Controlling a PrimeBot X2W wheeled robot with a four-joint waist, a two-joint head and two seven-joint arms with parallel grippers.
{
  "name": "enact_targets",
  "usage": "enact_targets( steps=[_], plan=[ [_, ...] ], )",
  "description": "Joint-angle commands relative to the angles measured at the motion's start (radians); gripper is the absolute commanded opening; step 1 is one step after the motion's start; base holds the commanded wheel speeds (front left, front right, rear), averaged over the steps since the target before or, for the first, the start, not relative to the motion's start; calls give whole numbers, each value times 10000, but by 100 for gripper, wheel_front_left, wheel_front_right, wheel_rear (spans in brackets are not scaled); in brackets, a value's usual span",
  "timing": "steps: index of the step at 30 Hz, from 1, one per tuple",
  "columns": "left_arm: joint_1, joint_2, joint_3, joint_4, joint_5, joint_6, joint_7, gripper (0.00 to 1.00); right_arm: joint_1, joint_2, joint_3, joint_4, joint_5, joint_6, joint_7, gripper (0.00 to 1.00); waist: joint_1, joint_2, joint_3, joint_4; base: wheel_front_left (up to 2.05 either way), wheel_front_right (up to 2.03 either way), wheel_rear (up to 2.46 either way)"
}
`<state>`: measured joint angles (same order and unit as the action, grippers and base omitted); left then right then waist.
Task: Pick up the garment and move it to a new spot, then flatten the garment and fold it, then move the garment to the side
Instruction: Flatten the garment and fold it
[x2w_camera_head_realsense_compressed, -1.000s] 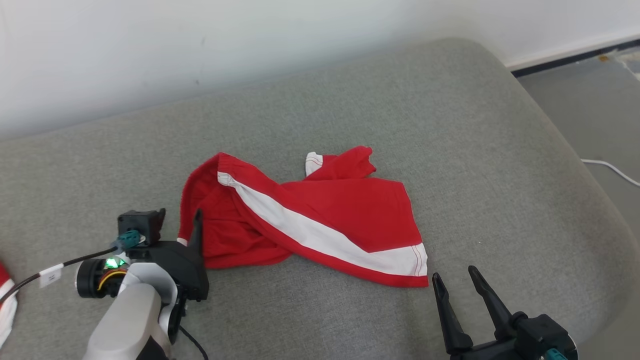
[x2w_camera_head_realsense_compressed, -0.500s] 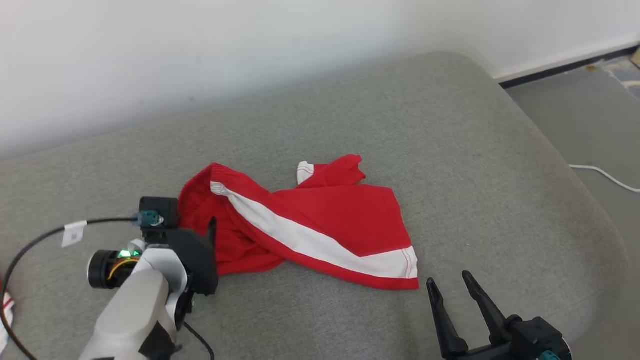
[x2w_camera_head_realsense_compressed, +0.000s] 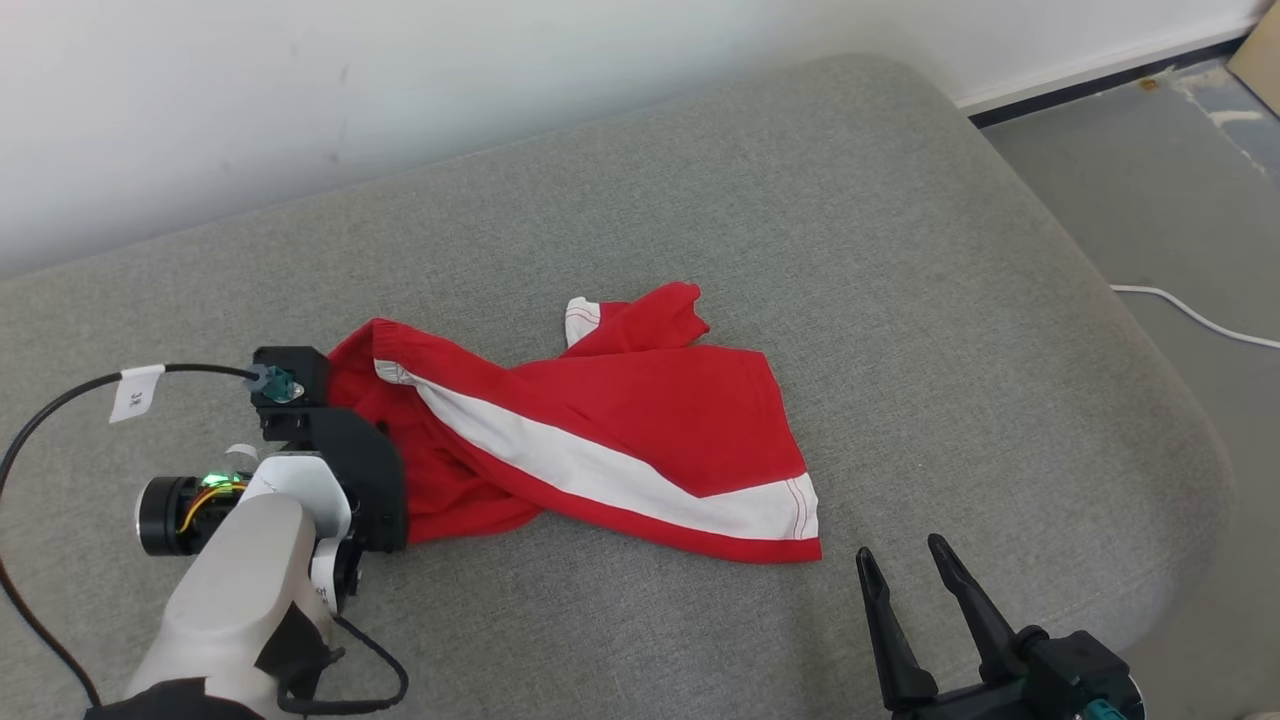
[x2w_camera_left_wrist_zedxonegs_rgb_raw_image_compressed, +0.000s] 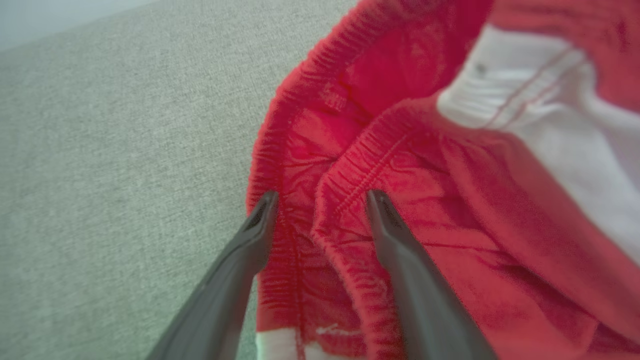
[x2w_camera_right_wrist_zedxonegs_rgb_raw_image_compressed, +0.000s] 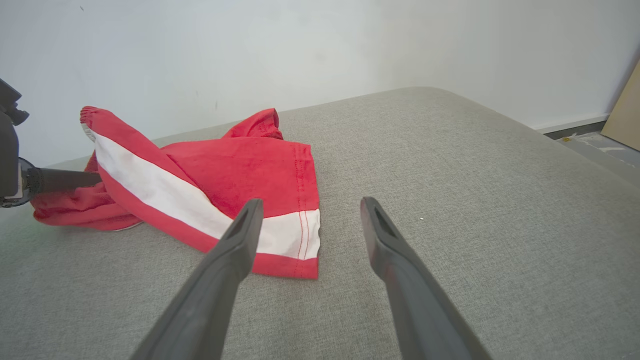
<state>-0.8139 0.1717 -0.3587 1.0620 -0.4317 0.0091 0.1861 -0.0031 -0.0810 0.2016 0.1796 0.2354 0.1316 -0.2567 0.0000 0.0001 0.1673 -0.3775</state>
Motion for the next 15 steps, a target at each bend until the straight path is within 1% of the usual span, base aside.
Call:
enact_targets(
  steps=[1, 2, 3, 4, 5, 6, 7, 9, 13, 15],
  plan=[
    [-66, 28, -37, -64, -41, 44, 197, 49, -52, 39, 3, -4, -69, -19, -55, 100, 0, -1, 24, 27, 0, 0, 0],
    [-67, 17, -79, -92, -36, 49, 351, 44, -55, 43, -6, -6, -68, -19, -58, 100, 0, -1, 35, 43, 0, 0, 0],
    [-50, -2, -107, -122, -54, 31, 508, 36, -60, 48, -16, -11, -74, -19, -63, 100, 0, -1, 46, 60, 0, 0, 0],
    [-27, -10, -118, -174, -88, 3, 622, 32, -63, 53, -26, -12, -80, -19, -67, 100, 0, -1, 54, 77, 0, 0, 0],
    [-27, -10, -118, -174, -88, 3, 622, 32, -63, 53, -26, -12, -80, -19, -67, 100, 0, -1, 54, 77, 0, 0, 0],
    [-2, -10, -131, -233, -107, -17, 703, 26, -66, 56, -34, -12, -82, -19, -71, 100, 0, -1, 60, 92, 0, 0, 0],
    [28, -15, -155, -308, -120, -38, 782, 15, -71, 60, -45, -9, -84, -19, -73, 100, 0, -1, 69, 109, 0, 0, 0],
    [80, -43, -201, -507, -132, -70, 788, 0, -94, 69, -45, -4, -93, -19, -79, 100, 0, -1, 82, 139, 0, 0, 0],
    [179, -133, -282, -1033, -140, -99, 583, 0, -100, 79, -62, 8, -77, -19, -76, 100, 0, -1, 85, 241, 0, 0, 0],
    [273, -152, -263, -1367, -226, -199, 428, 0, -83, 80, -107, -9, -78, -19, -72, 100, 0, -1, 86, 336, 0, 0, 0]
  ],
)
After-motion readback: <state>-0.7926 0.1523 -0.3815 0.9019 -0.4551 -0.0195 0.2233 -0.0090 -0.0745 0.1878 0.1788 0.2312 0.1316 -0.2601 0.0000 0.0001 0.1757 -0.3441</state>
